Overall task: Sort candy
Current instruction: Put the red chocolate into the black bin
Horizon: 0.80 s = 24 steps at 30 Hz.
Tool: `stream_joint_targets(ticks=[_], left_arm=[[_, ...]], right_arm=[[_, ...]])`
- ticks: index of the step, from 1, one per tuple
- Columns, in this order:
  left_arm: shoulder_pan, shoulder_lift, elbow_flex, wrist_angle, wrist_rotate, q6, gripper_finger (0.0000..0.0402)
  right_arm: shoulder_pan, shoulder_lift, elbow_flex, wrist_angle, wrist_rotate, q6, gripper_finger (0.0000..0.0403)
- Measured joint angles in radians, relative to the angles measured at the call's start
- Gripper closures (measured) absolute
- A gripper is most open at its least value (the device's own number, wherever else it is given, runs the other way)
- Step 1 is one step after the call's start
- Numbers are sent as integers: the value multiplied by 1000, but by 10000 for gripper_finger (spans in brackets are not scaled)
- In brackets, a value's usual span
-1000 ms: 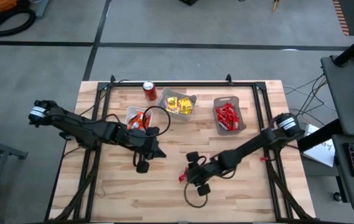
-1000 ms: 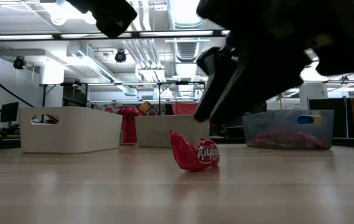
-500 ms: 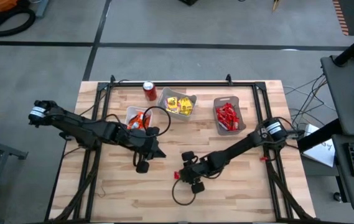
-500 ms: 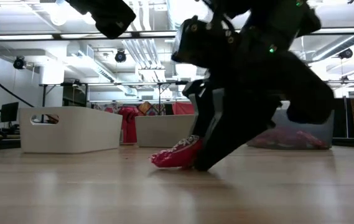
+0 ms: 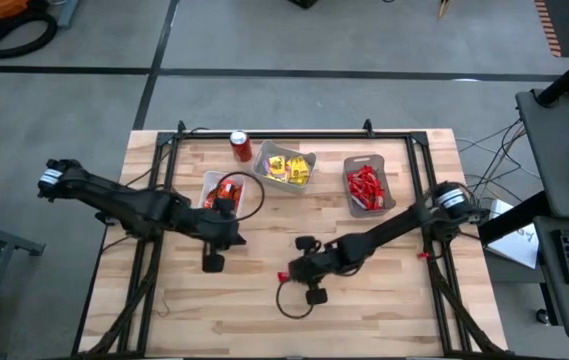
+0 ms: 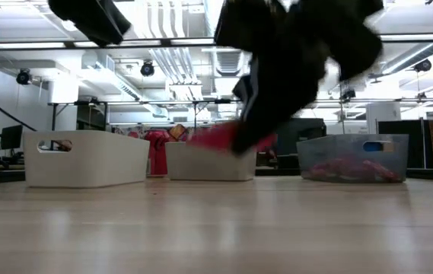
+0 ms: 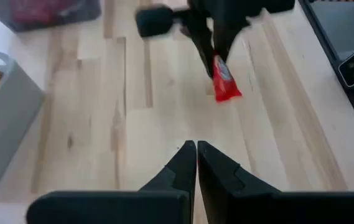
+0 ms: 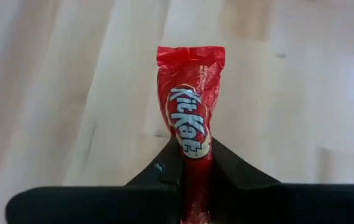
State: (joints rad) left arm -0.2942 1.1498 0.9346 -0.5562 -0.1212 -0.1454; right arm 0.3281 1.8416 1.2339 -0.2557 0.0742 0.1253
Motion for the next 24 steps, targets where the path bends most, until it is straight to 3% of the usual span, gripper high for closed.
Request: stream_joint_targets(ticks=[9, 16, 19, 24], left_arm=[[-126, -143, -94, 85, -167, 9, 402], [-150, -242, -220, 230, -187, 9, 402], [-150, -273, -248, 257, -217, 9, 402], [-150, -296, -247, 270, -270, 16, 402]], right_arm=[[-106, -239, 1, -289, 50, 278, 373], [-238, -422, -3, -820, 398, 572, 373], [-310, -478, -31, -1039, 478, 760, 373], [-422, -559, -152, -994, 477, 798, 372]])
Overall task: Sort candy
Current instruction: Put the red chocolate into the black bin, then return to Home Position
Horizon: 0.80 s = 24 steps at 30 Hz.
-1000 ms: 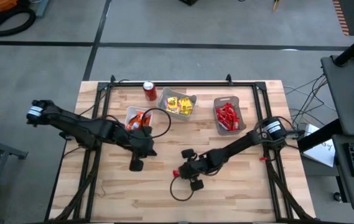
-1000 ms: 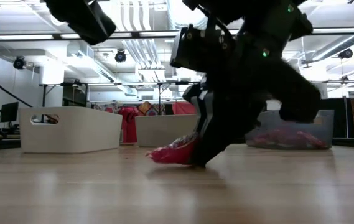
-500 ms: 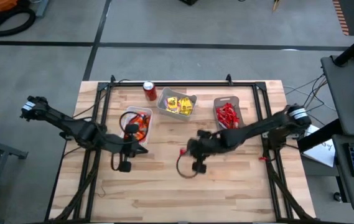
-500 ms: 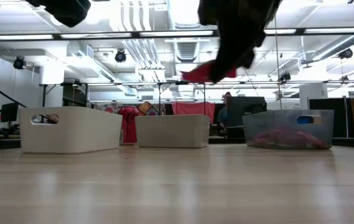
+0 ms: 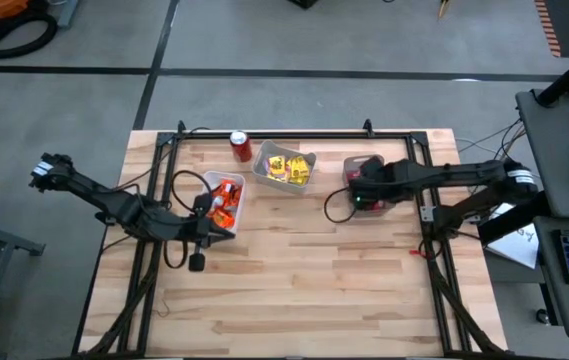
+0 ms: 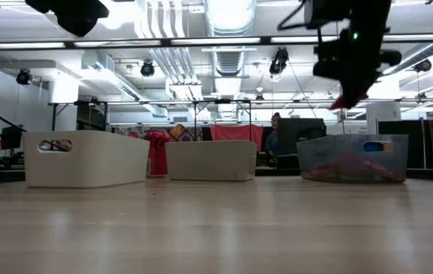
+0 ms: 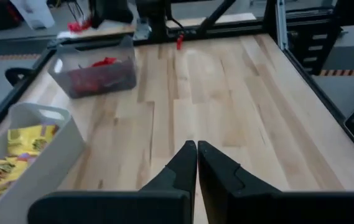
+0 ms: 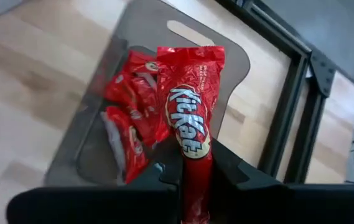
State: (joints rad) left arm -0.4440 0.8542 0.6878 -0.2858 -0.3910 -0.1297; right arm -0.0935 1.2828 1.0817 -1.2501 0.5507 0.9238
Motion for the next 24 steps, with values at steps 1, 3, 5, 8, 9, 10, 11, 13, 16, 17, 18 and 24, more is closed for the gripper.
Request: stream_joint_targets(ticks=[1, 3, 5, 8, 9, 10, 11, 13, 16, 17, 18, 24], left_arm=[[0, -1, 3, 2, -4, 7, 402], [0, -3, 10, 2, -4, 16, 402], [0, -4, 17, 5, -4, 20, 402], [0, -4, 18, -1, -3, 23, 402], [0, -4, 18, -5, -3, 25, 402], [0, -5, 18, -10, -3, 29, 402], [0, -5, 18, -16, -2, 34, 402], [0, -6, 18, -23, 0, 57, 402], [0, -23, 9, -28, 43, 93, 402], [0, -33, 3, -28, 52, 95, 402], [0, -42, -4, -25, 61, 94, 402], [0, -168, -156, 93, 80, 94, 402]], right_arm=[[-23, -7, -26, 31, -2, -18, 369], [-68, -14, -71, 81, -14, -54, 354], [-109, -17, -108, 137, -34, -90, 333], [-152, -17, -154, 223, -69, -162, 302], [-160, -17, -162, 244, -74, -175, 293], [-167, -17, -167, 260, -77, -187, 285], [-170, -17, -168, 272, -77, -202, 278], [-170, -17, -166, 281, -77, -222, 267], [-161, -27, -157, 309, -78, -235, 262], [-151, -34, -159, 330, -74, -242, 262], [-138, -44, -166, 370, -69, -260, 262], [-51, -117, -299, 789, -196, -565, 271]])
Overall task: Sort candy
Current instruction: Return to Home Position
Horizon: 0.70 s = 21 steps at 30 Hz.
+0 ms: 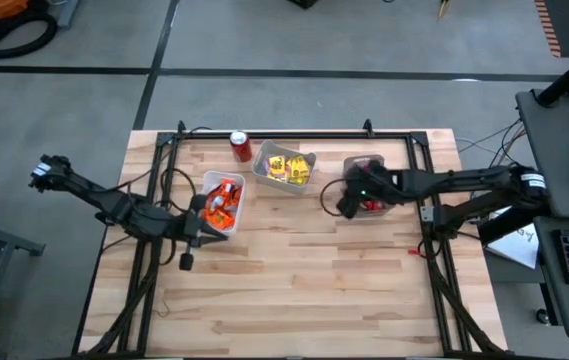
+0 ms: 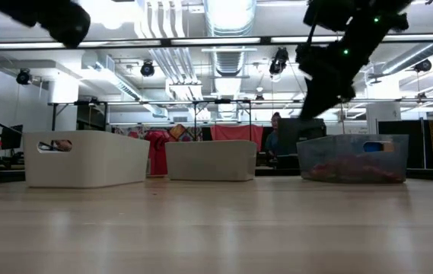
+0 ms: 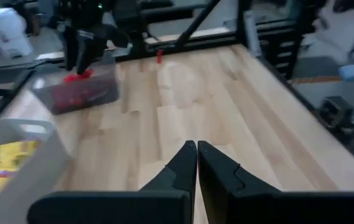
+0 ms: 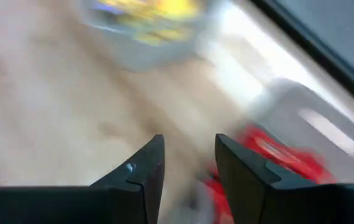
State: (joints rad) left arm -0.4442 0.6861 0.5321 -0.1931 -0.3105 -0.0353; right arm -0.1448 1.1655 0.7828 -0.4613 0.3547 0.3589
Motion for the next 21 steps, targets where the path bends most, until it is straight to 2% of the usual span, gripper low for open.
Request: stream_joint_targets(ticks=[3, 6, 11, 19, 21], left_arm=[[0, -98, -101, 57, 63, -3, 402], [5, -202, -187, 90, 60, 1, 402], [26, -387, -296, 106, 32, 36, 402], [34, -686, -400, 95, 41, 100, 402], [37, -686, -413, 107, 37, 117, 402]], right_arm=[[8, -41, -101, 247, -177, -158, 276], [8, -90, -203, 437, -319, -298, 286], [7, -185, -360, 620, -326, -426, 312], [8, -310, -554, 794, -329, -422, 351], [8, -340, -593, 831, -329, -423, 357]])
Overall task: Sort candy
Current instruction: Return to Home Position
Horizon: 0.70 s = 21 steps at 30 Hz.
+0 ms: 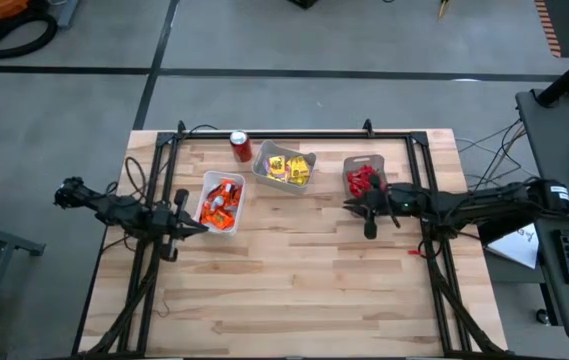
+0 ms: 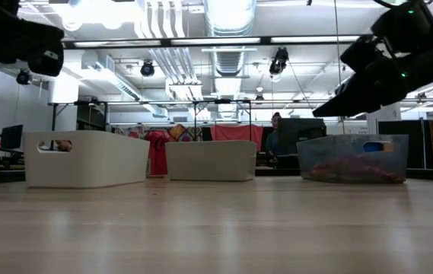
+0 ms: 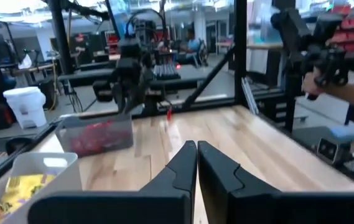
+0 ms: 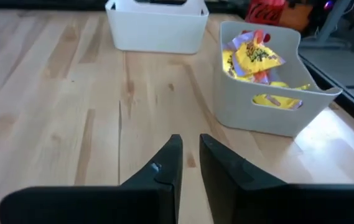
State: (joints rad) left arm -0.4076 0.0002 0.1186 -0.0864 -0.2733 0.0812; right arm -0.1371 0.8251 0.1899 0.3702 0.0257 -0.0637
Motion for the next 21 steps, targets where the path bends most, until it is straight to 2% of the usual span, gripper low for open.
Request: stream_joint_targets(ticks=[13, 18, 21], left_arm=[[5, 5, -31, -7, -24, -16, 402], [4, 14, -32, -73, -24, -157, 402], [4, 26, -32, -75, -24, -130, 402]], right_arm=[[6, -199, -148, 54, 3, -26, 376], [6, -234, -166, 64, 3, -15, 376], [6, -234, -171, 60, 3, -15, 376]])
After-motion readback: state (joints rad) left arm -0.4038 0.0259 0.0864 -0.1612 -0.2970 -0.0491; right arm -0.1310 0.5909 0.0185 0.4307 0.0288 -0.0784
